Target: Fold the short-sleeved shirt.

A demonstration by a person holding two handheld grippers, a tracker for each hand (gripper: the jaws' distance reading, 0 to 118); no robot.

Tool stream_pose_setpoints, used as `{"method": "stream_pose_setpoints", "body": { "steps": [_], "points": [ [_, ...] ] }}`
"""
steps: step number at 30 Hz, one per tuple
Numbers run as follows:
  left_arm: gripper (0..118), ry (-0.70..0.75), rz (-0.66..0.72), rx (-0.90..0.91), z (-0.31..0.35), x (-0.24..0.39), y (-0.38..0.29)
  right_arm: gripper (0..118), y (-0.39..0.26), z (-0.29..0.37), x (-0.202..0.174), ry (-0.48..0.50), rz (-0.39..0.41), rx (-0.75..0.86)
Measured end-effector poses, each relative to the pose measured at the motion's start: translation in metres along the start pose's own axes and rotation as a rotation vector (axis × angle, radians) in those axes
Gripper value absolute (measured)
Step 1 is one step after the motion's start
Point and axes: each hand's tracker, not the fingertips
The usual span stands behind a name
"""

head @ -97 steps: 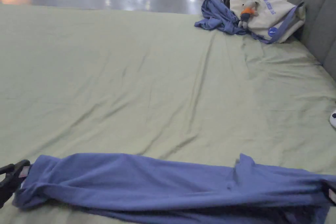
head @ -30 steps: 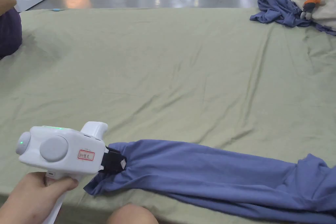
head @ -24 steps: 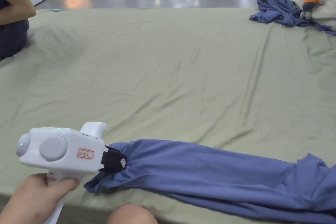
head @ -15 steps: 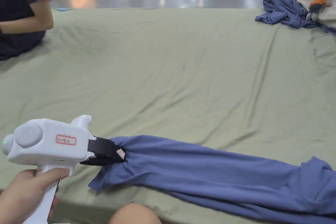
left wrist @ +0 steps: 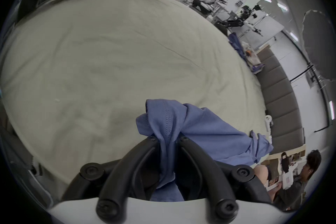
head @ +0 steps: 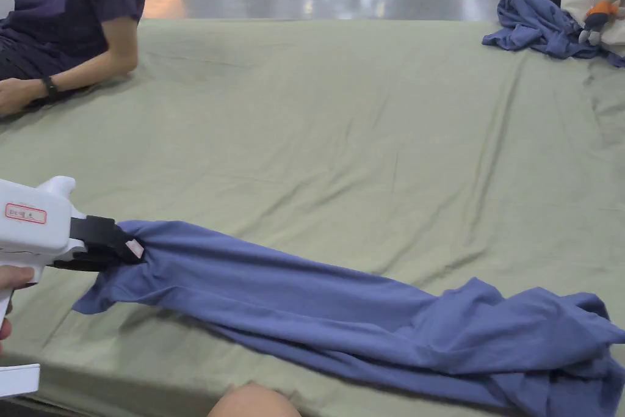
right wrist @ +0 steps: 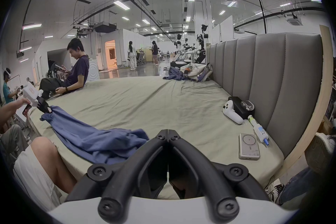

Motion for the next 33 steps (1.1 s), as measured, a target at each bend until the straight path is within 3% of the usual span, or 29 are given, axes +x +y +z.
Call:
{"method": "stream_pose_setpoints", "body": {
  "steps": [10, 16, 22, 31, 32, 33],
  "points": [
    [15, -0.100, -0.091, 0.040, 0.042, 0.073, 0.003, 2, 0.002, -0.001, -0.003, -0.001, 0.014, -0.008],
    [15, -0.384, -0.111, -0.019, 0.022, 0.149, -0.017, 2, 0.005, 0.001, -0.003, 0.004, 0.006, 0.005],
    [15, -0.340, -0.183, -0.080, -0.040, 0.205, -0.034, 2, 0.006, 0.003, 0.002, 0.001, -0.002, 0.013],
    [17, -0.313, -0.184, -0.193, -0.104, 0.210, -0.046, 2, 0.000, 0.002, 0.009, -0.014, -0.017, -0.006],
    [19, -0.310, -0.180, -0.189, -0.108, 0.208, -0.047, 2, -0.001, 0.001, 0.009, -0.016, -0.020, -0.010],
    [29, -0.314, -0.162, -0.182, -0.109, 0.207, -0.048, 2, -0.001, 0.000, 0.009, -0.013, -0.021, -0.016]
  ]
}}
